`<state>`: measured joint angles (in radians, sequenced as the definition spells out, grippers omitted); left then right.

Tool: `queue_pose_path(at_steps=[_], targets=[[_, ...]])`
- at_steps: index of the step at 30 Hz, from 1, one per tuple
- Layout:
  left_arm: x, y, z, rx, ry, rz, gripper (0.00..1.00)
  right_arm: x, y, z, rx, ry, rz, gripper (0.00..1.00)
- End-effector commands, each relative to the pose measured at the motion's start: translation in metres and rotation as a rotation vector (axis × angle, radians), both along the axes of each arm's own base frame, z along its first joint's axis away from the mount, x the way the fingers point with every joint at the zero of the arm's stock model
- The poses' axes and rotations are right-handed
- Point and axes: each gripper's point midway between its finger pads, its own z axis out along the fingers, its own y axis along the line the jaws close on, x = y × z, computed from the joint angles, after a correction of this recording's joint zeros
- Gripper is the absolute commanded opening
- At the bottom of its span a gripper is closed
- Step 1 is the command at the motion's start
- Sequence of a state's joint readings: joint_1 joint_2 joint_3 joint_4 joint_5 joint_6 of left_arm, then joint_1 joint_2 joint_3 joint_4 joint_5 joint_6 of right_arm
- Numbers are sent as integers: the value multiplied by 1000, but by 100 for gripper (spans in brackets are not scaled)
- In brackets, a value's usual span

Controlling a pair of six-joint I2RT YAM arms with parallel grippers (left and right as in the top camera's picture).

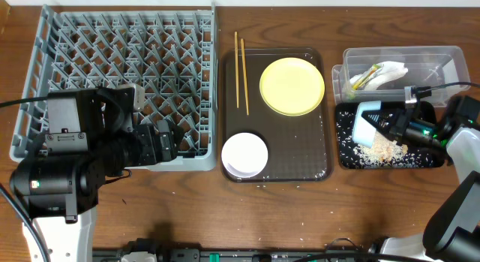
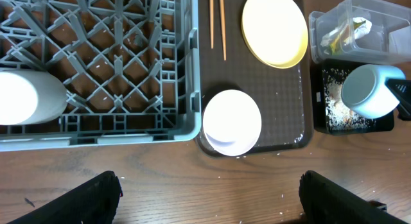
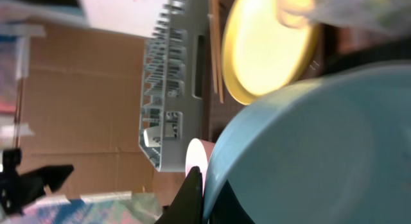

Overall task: Sort waste into correct bins and load items into the dishwasher
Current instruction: 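Shake the inverted blue bowl over the black tray, then set the empty blue bowl back on the brown tray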

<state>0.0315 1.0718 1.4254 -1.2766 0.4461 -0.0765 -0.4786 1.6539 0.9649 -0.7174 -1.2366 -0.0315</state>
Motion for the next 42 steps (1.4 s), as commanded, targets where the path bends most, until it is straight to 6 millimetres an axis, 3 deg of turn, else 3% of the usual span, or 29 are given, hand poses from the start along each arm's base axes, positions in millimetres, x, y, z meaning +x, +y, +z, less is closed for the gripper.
queue_pose_path(at_steps=[1,2,3,4,6,7,8,11,12,15,16,18,19,22,23,25,26,33,36,40,42], targets=[[-1,-2,0,2,-4,-19,90,0,12,44,133,-202,69,1],[-1,-2,0,2,-4,-19,90,-4,16,61,191,-314,97,1],[-1,-2,0,2,-4,-19,90,-2,15,57,175,-270,89,1],[-1,-2,0,2,-4,-19,90,1,11,40,114,-165,61,1],[-1,-2,0,2,-4,-19,90,1,-13,-18,-94,211,-96,1],[-1,-2,0,2,-4,-19,90,-2,-20,-30,-146,278,-129,1],[-1,-2,0,2,-4,-19,90,-2,-13,-21,-130,195,-78,1],[-1,-2,0,2,-5,-19,90,-5,16,45,98,-240,93,1],[-1,-2,0,2,-5,-19,90,-3,14,37,72,-169,75,1],[-1,-2,0,2,-4,-19,90,-3,-17,-26,-149,259,-109,1],[-1,-2,0,2,-4,-19,90,-2,-12,-19,-143,174,-62,1],[-1,-2,0,2,-4,-19,90,-5,15,38,43,-214,93,1],[-1,-2,0,2,-5,-19,90,-5,15,39,58,-201,88,1],[-1,-2,0,2,-5,-19,90,-4,-13,-19,-130,227,-87,1],[-1,-2,0,2,-5,-19,90,-3,-11,-17,-137,185,-65,1],[-1,-2,0,2,-4,-19,90,-5,14,35,27,-185,87,1],[-1,-2,0,2,-4,-19,90,-7,18,51,89,-271,104,1],[-1,-2,1,2,-7,-19,90,-9,24,55,130,-175,96,1],[-1,-2,2,3,-11,-19,90,-13,37,57,20,-181,134,1],[2,-2,7,3,-33,-19,90,-21,53,50,-304,-138,161,1],[6,-2,10,1,-51,-16,90,-30,70,51,-472,-169,202,1]])
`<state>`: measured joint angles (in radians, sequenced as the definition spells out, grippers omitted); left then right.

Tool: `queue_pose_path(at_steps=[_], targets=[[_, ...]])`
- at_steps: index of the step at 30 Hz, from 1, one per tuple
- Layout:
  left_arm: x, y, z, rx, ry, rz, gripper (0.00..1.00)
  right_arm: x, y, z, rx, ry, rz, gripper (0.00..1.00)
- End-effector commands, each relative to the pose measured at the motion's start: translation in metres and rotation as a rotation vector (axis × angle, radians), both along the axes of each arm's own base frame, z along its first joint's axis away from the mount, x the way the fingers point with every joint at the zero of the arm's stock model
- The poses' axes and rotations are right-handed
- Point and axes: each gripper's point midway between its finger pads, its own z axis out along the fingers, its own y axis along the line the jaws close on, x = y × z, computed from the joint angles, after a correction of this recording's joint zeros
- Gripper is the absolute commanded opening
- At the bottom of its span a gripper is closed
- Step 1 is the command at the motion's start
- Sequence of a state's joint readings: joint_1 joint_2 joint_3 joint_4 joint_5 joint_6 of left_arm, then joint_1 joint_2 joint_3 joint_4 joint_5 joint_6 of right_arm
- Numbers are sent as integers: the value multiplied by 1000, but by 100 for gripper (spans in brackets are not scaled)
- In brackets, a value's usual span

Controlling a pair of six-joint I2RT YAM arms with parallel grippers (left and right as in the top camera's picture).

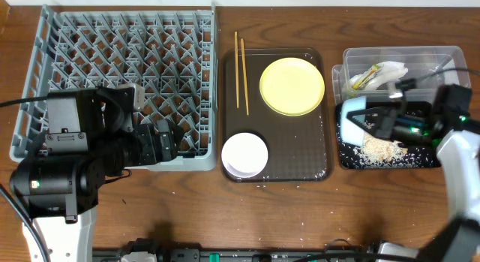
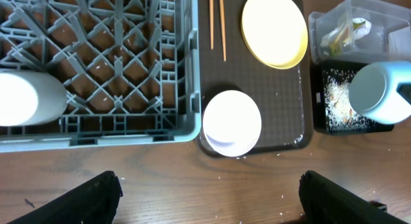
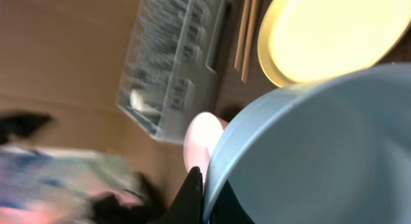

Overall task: Sort waste into correct bins and load items into the dishwasher
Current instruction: 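Set the empty blue bowl back on the brown tray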

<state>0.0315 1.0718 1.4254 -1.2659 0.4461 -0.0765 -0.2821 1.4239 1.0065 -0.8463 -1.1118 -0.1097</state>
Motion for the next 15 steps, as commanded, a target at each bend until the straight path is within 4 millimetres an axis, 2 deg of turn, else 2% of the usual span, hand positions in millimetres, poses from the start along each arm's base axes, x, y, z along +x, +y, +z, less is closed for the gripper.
queue_pose_path(at_steps=[1,4,8,10,15], targets=[[5,-2,10,-2,-51,-18,90,-8,18,3,-337,-66,8,1],[10,-3,13,-6,-74,-21,90,-19,50,-1,-521,-113,59,1],[11,-3,13,-5,-77,-22,90,-33,93,-24,-749,-138,98,1],[11,-3,13,-5,-78,-22,89,-36,105,-43,-873,-120,58,1],[10,-6,13,-6,-78,-36,89,-39,115,-92,-1096,-63,9,1]])
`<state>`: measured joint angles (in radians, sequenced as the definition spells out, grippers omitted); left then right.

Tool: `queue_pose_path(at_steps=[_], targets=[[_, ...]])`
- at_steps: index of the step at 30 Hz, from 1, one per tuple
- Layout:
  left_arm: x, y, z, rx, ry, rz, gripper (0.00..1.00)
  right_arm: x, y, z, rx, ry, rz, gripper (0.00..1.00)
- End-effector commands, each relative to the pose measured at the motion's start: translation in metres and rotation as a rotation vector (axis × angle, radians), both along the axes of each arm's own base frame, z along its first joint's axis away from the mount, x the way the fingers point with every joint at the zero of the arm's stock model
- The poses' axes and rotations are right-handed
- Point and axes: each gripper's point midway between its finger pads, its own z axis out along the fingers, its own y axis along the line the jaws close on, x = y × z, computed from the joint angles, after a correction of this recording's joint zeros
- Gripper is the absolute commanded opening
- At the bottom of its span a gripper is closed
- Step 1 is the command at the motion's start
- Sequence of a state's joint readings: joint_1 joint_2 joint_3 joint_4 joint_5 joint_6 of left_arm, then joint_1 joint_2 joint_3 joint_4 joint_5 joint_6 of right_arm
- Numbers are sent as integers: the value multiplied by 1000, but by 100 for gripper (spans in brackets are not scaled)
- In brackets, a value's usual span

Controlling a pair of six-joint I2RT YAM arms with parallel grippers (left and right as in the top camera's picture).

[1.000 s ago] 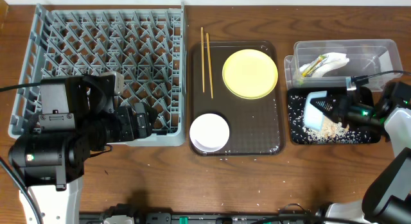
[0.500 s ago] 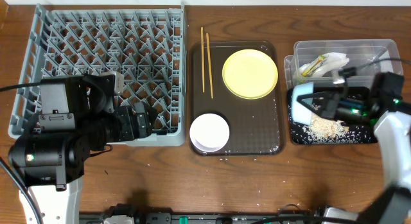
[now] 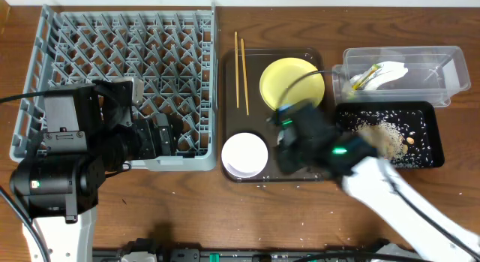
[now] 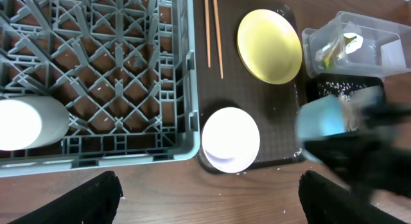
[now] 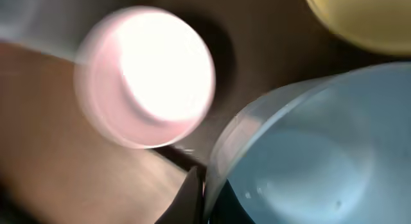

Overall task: Sort waste into correct bins and load items into the dishwasher
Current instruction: 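Set the empty blue bowl back on the brown tray, then grasp the wooden chopsticks on the brown tray with the left gripper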

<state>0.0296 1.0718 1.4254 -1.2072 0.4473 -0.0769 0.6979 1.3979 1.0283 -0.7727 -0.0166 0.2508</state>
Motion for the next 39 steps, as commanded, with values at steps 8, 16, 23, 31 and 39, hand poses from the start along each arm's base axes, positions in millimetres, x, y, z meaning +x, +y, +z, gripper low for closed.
queue_pose_path(at_steps=[8,16,23,31,39], targets=[[-5,-24,6,12,-36,-130,89,13,-25,-72,-278,40,-239,13],[14,-54,8,-22,-68,-226,89,25,-28,-18,-92,14,-233,65],[48,-108,-40,91,18,-329,89,55,-50,63,239,-90,-298,78],[129,-141,-103,185,12,-242,70,52,-84,73,316,-37,-390,70],[181,-159,-183,198,60,-224,68,46,-87,67,286,-11,-400,68]])
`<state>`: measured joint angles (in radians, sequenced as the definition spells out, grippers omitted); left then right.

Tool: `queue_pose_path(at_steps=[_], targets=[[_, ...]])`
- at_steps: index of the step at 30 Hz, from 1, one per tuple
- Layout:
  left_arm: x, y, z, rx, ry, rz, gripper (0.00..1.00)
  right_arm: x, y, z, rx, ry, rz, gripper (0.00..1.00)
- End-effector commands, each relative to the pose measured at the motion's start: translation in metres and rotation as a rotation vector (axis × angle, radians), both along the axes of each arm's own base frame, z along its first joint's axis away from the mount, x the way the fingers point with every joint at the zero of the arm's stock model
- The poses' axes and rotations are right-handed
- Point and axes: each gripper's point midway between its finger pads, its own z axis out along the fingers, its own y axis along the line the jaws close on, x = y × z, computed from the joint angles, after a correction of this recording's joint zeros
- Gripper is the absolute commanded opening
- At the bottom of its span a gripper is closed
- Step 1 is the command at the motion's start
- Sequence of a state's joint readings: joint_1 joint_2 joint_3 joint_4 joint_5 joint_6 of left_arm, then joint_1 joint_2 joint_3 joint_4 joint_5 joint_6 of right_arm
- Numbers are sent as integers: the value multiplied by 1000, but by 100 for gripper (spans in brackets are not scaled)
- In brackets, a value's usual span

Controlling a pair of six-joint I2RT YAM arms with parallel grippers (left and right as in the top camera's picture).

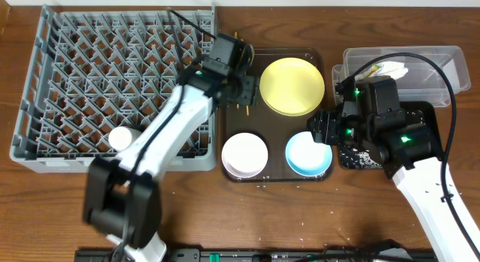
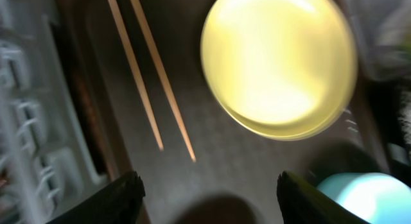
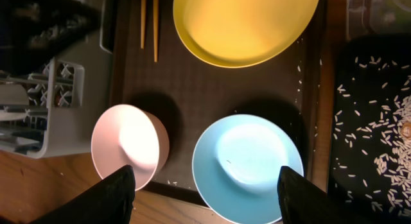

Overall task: Sort waste into correct bins and load items into the dishwasher
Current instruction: 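Grasp the wooden chopsticks on the brown tray with the left gripper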

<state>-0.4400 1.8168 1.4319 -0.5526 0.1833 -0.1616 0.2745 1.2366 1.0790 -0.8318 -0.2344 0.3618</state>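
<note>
A light blue bowl [image 3: 247, 163] stands upright at the front right of the dark tray [image 1: 277, 127], next to a pale pink bowl [image 3: 128, 144]. Behind them lie a yellow plate [image 1: 292, 85] and two chopsticks [image 2: 157, 89]. My right gripper [image 3: 209, 198] hangs open above the two bowls, holding nothing. My left gripper [image 2: 215, 205] is open over the tray's left side, just in front of the chopsticks and beside the plate. In the overhead view the left arm hides most of the chopsticks.
The grey dish rack [image 1: 112, 59] fills the left, with a white cup [image 1: 120, 138] in its front row. At the right stand a clear bin [image 1: 435, 63] with wrappers and a black bin [image 3: 372, 121] strewn with rice.
The blue bowl, held over the tray in my right gripper, now stands on the tray and that gripper is open. My left arm has moved from the rack's front to the chopsticks.
My right gripper held the blue bowl tipped over the black bin, with rice heaped beneath it, and the left arm waited in front of the rack. Then the bowl was over the tray. Now it rests there, released, and the left gripper is over the tray.
</note>
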Motion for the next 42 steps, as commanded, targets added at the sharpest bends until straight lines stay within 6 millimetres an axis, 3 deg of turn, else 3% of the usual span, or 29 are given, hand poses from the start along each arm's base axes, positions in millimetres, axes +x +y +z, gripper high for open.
queue_pose_path(at_steps=[1,6,12,20,28,33,35,37,42], targets=[[22,-3,-17,6,-19,31,64,0,1,2,3,-4,12,67],[56,15,-36,124,-122,130,54,-2,1,1,1,4,12,64],[71,18,-50,149,-158,158,52,-2,0,0,-1,8,12,63],[73,26,-89,218,-122,180,39,-4,1,0,-1,12,16,56],[68,23,-111,208,-68,175,33,-4,1,-1,-2,15,15,51],[63,25,-128,228,-34,171,22,-4,1,-1,-2,15,15,48],[62,25,-131,231,-28,170,19,-4,1,-1,-2,15,15,46],[62,25,-131,231,-28,170,8,-4,1,-1,-2,15,15,46],[67,23,-103,201,-77,180,8,-5,1,-1,-3,19,15,45]])
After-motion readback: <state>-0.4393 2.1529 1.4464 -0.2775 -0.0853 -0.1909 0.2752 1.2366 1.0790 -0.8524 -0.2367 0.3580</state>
